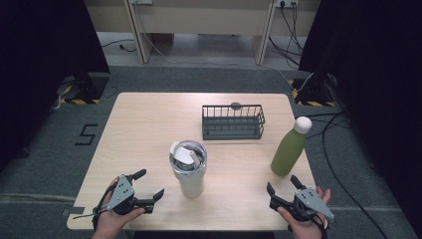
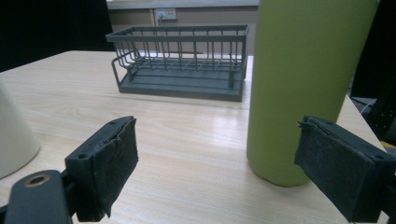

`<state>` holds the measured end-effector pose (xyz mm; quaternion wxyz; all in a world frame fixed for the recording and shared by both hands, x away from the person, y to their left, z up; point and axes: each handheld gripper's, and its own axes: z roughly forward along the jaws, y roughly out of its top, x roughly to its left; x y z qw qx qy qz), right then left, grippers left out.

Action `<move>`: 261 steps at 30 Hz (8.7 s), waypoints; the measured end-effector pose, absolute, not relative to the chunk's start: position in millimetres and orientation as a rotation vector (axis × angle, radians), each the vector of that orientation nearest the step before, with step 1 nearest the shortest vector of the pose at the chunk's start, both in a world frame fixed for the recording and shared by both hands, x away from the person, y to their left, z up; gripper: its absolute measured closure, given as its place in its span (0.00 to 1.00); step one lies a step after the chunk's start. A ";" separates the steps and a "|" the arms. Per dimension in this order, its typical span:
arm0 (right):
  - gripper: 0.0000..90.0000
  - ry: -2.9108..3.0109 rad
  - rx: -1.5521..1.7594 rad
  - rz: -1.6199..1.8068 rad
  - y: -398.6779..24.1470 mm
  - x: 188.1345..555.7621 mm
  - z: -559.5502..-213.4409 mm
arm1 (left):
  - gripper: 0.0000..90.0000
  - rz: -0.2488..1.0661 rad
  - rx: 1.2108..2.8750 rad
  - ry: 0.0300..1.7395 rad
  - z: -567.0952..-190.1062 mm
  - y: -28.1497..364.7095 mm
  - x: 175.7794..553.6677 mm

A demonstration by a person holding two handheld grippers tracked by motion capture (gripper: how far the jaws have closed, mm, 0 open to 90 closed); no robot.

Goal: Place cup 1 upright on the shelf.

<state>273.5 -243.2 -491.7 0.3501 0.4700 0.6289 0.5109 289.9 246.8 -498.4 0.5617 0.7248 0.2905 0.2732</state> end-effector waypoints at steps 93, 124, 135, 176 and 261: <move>0.16 1.684 1.261 1.321 -238.0 282.7 -506.1 | 0.11 0.567 1.626 0.497 -478.5 145.7 342.4; 0.16 1.659 1.281 1.332 -240.9 282.7 -507.6 | 0.11 0.642 1.606 0.495 -437.0 121.3 403.5; 0.16 1.659 1.282 1.336 -241.0 282.8 -507.9 | 0.11 0.663 1.616 0.493 -426.7 111.2 422.3; 0.17 1.656 1.290 1.337 -244.9 283.2 -510.2 | 0.11 0.690 1.581 0.493 -390.9 72.8 473.0; 0.17 1.676 1.292 1.348 -244.7 284.5 -512.8 | 0.11 0.763 1.580 0.656 -404.4 40.9 556.1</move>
